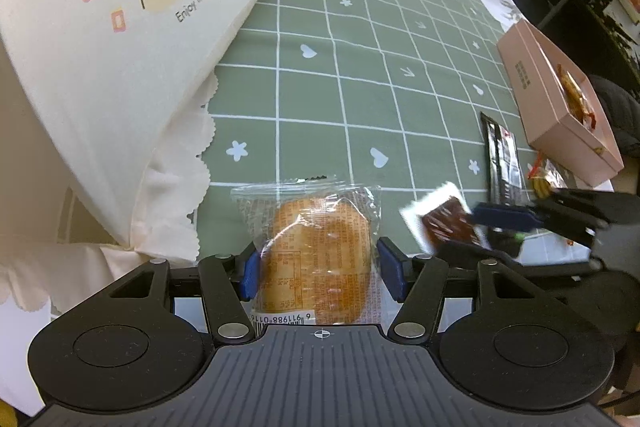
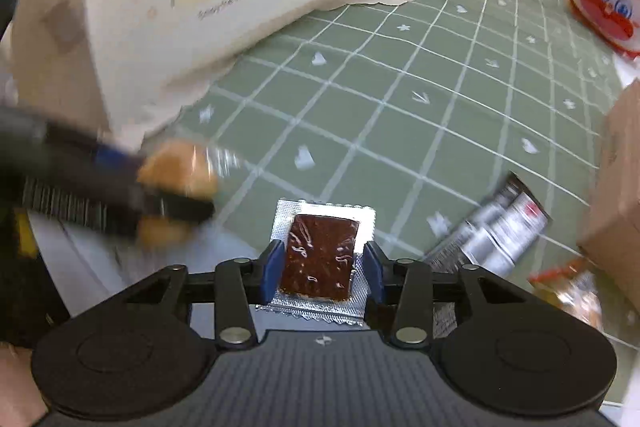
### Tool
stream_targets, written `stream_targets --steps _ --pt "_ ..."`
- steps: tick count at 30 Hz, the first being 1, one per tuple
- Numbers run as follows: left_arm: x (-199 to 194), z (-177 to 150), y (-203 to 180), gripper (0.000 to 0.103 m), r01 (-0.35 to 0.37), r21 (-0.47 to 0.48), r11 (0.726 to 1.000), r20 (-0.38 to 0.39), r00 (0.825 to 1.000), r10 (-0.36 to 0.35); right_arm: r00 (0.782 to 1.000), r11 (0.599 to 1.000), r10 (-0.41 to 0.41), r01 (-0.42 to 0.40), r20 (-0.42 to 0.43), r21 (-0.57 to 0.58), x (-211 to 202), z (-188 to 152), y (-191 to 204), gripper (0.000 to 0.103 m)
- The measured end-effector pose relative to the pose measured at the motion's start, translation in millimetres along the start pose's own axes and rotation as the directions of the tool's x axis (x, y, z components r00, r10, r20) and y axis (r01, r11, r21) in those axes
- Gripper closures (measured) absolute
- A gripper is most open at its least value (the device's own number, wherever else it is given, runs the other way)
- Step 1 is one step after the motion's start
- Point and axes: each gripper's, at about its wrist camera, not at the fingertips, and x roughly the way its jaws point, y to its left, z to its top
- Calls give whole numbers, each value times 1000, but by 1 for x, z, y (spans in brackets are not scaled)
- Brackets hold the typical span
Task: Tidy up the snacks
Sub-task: 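Grasp the silver-wrapped chocolate square with the right tool while the left holds the cake, then lower the cake and chocolate square into the pink box and open both tools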
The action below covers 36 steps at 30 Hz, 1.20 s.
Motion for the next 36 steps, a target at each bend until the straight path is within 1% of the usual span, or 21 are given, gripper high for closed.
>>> stream_targets --steps 1,4,6,9,12,14,15,16,18,20,24,27,30,31,32,33,34,35,36 --pt "0 0 1 40 5 -2 1000 -1 1000 -5 1000 1000 -14 14 9 -14 -4 -7 -1 58" --pt "1 1 2 39 13 -6 1000 -5 1000 -13 997 996 -66 68 34 -53 -9 -17 -2 48" --pt "1 2 1 39 14 -1 1000 -9 1000 -14 996 995 -78 80 45 -54 -10 -19 -1 47" --pt "1 2 0 39 10 1 1000 -10 1000 -10 996 997 -76 77 47 -28 -6 -18 3 47" --pt "1 2 -1 38 -2 8 1000 -11 1000 2 994 995 -84 87 72 -41 -3 -18 11 48" --pt "2 3 -4 38 -13 14 1000 -19 1000 13 996 997 -63 65 66 -32 -2 -15 12 54" --pt "2 4 -5 39 -16 13 1000 -27 999 16 998 999 -34 35 46 -12 -2 -13 9 54" --pt "3 4 -6 39 -15 10 1000 -34 999 15 999 1000 -23 23 39 7 -3 -12 6 65" --pt "4 5 -8 40 -7 8 1000 -52 999 7 1000 999 1 -2 24 52 -8 -11 -3 65" --pt "6 4 -18 41 18 25 1000 -73 997 -16 999 996 -6 3 38 90 -20 -14 -12 65" --pt "11 6 -51 41 80 108 991 -115 991 -67 996 989 -28 16 82 144 -54 -27 -34 65" --pt "15 11 -86 41 158 190 969 -160 979 -128 993 979 -46 23 108 202 -84 -40 -54 65" --pt "14 19 -126 42 247 275 929 -206 959 -194 985 960 -99 57 141 274 -117 -54 -77 65" --pt "8 25 -141 42 287 299 910 -211 950 -230 981 952 -117 66 156 300 -130 -58 -86 65" --pt "2 32 -154 42 316 319 894 -201 944 -262 974 943 -140 76 176 324 -144 -62 -95 65" --pt "-8 41 -167 42 337 346 876 -176 940 -292 963 934 -170 90 209 346 -164 -63 -104 65" --pt "-21 52 -180 42 347 380 857 -136 938 -320 949 928 -199 103 243 357 -181 -64 -112 65" --pt "-35 63 -194 42 349 416 839 -86 934 -346 930 923 -233 121 283 365 -200 -63 -118 66" --pt "-50 75 -207 42 348 447 824 -32 927 -374 905 918 -272 141 328 371 -220 -62 -125 65"
